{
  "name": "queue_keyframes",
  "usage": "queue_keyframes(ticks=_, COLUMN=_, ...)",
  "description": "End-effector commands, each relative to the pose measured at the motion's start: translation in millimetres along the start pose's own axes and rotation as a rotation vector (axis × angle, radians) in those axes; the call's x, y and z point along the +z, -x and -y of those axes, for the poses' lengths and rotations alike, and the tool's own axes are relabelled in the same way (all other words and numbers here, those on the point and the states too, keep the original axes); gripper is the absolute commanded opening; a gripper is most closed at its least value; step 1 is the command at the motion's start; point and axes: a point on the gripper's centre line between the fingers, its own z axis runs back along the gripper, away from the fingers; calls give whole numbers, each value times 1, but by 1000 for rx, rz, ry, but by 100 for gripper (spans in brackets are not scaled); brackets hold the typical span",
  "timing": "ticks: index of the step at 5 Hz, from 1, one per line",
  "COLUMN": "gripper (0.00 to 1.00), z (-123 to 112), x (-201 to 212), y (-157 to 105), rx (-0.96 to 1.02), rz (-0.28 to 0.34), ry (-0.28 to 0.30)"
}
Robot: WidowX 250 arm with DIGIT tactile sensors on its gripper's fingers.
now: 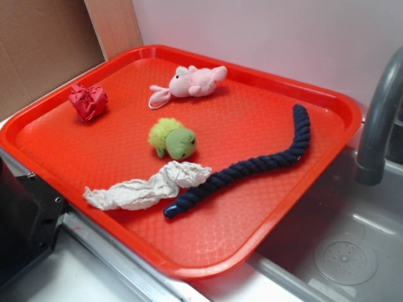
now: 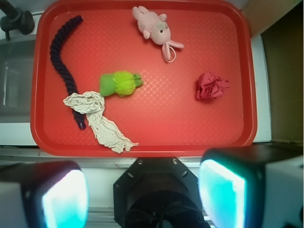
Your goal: Grab the red paper.
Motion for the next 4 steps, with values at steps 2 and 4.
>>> queue_keyframes(ticks=2, gripper=100, z=-23, x=-7, y=4, rx=226, rz=39, ry=22)
queue_keyframes(ticks=4, gripper=100, z=-63, x=-37, y=8, rx=561, rz=120, ry=5)
